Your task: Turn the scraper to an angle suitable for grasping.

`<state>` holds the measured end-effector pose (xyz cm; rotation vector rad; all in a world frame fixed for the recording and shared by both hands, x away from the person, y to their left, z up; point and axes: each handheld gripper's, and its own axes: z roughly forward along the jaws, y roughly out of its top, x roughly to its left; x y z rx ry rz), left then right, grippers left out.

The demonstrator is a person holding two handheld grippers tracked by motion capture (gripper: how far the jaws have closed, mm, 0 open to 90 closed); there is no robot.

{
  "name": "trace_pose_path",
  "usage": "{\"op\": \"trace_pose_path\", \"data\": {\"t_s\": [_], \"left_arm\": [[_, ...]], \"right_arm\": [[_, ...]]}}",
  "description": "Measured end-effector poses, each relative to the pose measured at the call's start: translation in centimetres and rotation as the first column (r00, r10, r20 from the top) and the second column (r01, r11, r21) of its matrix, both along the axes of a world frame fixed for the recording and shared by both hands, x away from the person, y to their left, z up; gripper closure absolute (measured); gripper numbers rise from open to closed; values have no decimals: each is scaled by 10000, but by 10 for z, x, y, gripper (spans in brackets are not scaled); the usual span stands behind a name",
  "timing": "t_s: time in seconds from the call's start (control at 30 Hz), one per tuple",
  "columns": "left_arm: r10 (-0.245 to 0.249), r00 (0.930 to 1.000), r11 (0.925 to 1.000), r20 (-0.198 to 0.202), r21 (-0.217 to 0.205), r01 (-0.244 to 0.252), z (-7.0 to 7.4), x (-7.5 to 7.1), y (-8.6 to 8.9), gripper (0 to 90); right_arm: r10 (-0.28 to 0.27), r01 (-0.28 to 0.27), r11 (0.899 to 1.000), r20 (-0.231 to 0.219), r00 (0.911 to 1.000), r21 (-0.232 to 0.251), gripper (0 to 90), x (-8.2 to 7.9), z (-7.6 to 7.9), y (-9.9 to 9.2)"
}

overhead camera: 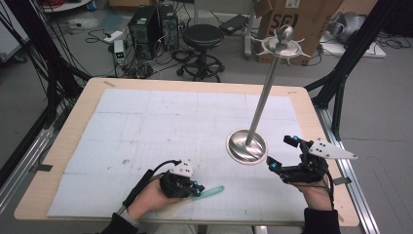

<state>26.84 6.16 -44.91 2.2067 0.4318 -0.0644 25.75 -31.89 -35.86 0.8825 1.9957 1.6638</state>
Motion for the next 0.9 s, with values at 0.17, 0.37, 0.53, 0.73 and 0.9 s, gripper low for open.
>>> {"op": "trace_pose_path", "data": {"t_s": [0.17, 0.37, 0.53, 0.73, 0.9], "left_arm": [[149, 9997, 9997, 218, -210, -145, 5, 0, 3, 898], [629, 9966, 9958, 541, -698, -590, 26, 1, 21, 897], [1353, 9883, 9788, 700, -1644, -1223, 50, 4, 46, 814], [1735, 9819, 9641, 754, -2163, -1538, 65, 6, 62, 307], [2077, 9677, 9675, 1427, -1757, -1817, 75, 4, 69, 198]], "right_arm": [[42, -42, 10000, 47, 10000, -4, 3, 0, 0, 0], [15, -15, 10000, 55, 10000, 76, 3, 2, 1, -1], [8, -8, 10000, -6, 10000, 16, 3, 3, 0, -1], [-118, 118, 9999, 69, 9999, 81, 3, 0, 2, -4], [-143, 142, 9999, 85, 9999, 80, 3, -1, 2, -4]]}}
